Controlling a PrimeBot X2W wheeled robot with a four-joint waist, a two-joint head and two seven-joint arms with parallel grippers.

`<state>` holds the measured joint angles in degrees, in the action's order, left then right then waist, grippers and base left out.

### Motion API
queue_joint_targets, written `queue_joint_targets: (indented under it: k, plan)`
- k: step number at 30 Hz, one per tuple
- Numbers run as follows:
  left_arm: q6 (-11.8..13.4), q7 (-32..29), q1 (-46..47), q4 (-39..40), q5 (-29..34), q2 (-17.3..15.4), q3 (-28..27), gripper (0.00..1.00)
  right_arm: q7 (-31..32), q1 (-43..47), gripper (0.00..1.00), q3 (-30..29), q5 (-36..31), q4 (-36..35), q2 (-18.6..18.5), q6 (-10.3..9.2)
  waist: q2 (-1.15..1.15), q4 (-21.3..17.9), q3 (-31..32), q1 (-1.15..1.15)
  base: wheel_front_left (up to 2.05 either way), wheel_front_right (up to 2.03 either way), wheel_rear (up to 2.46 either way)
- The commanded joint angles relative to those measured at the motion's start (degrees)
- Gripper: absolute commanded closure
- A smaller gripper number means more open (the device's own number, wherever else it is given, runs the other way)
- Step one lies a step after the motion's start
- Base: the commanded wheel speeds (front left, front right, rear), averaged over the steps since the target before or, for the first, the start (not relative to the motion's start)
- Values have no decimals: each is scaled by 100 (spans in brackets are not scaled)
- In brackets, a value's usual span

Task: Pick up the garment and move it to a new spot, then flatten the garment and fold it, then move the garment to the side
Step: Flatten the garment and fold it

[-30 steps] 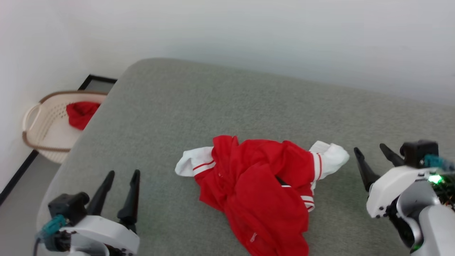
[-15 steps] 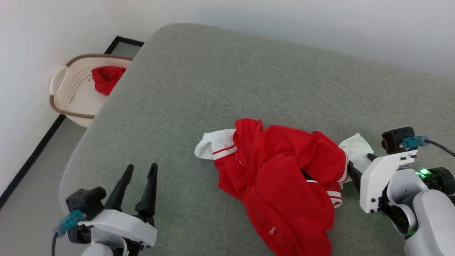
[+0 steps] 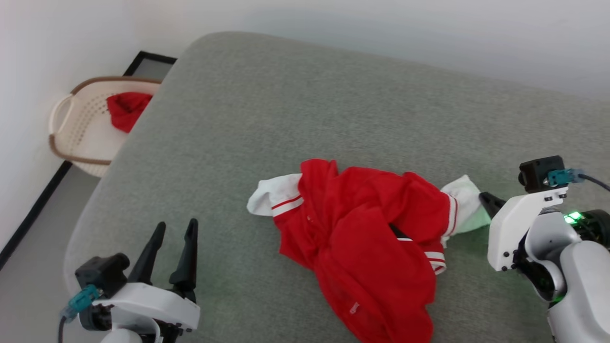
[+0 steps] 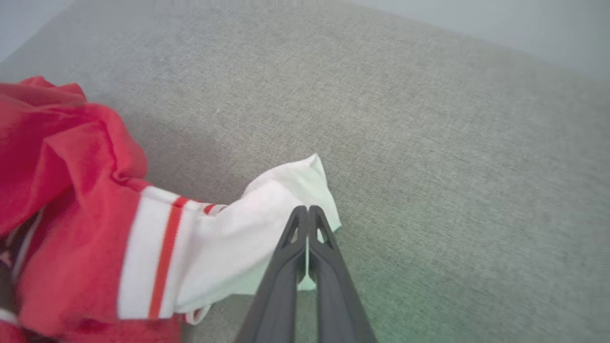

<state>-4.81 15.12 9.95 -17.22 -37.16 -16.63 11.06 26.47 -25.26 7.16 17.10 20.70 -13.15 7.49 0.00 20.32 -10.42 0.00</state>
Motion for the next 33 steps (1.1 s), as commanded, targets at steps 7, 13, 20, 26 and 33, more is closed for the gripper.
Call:
queue_joint_targets:
  k: [7,13,20,26,33]
  plan:
    - [-33,0,-126,37,39,-79,-108,0,27,155,100,-63,177,-324,-238,0,0,-413,179,0,0,0,0]
    - [-40,-16,-131,14,29,-110,-78,0,-36,424,100,-200,170,-628,-286,0,0,-522,247,0,0,0,0]
    - [19,-18,-246,46,-17,-174,-120,0,196,1061,100,-412,177,-967,-293,-1,0,-652,369,0,0,0,0]
    - [42,-15,-389,107,-87,-211,-174,0,360,1703,100,-745,155,-1259,-315,-1,0,-800,400,0,0,0,0]
    - [74,-26,-448,170,-146,-253,-218,0,394,2132,100,-1093,57,-1342,-361,-1,0,-1017,352,0,0,0,0]
